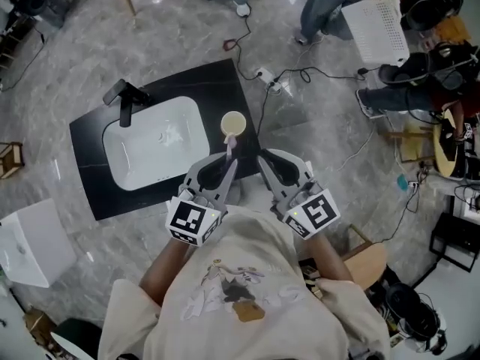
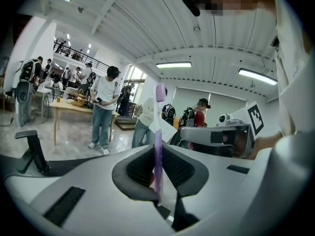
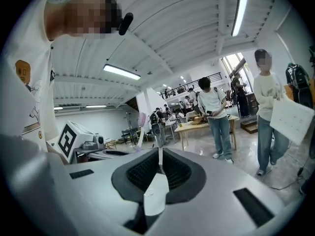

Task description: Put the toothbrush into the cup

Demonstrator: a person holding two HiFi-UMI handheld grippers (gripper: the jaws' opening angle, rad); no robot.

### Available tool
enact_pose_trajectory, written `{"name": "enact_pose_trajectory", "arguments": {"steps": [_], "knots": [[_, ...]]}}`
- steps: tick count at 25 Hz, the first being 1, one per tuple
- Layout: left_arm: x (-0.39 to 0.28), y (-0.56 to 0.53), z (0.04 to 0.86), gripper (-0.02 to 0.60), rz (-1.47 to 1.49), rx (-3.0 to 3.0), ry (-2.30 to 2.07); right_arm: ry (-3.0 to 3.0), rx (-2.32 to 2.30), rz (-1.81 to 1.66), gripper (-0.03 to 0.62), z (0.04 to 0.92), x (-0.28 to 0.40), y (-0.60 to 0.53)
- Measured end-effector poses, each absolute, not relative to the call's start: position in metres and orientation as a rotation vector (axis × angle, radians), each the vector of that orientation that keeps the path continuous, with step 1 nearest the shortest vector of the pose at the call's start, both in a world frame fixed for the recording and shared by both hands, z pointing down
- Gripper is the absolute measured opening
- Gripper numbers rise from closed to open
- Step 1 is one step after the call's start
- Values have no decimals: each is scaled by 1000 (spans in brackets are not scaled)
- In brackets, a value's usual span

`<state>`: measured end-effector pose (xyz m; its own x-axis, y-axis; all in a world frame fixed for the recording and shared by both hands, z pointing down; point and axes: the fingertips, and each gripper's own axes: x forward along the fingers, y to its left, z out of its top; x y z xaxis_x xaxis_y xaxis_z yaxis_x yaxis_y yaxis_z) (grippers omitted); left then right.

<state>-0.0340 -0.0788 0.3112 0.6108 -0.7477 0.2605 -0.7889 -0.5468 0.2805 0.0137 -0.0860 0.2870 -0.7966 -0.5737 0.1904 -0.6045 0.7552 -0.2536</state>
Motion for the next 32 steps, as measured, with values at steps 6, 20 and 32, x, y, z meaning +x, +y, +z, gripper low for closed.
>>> {"name": "enact_pose_trajectory", "arguments": {"steps": [6,20,32], "knots": [[-53,-97,334,55,82,2443,-1364,-2806,939,533,18,324,3,-91],[-68,-147,403,54,14,2326,-1505,-2711,996,594,18,415,4,-106],[-62,-177,444,54,-43,2250,-1584,-2693,950,632,17,467,3,-130]]}}
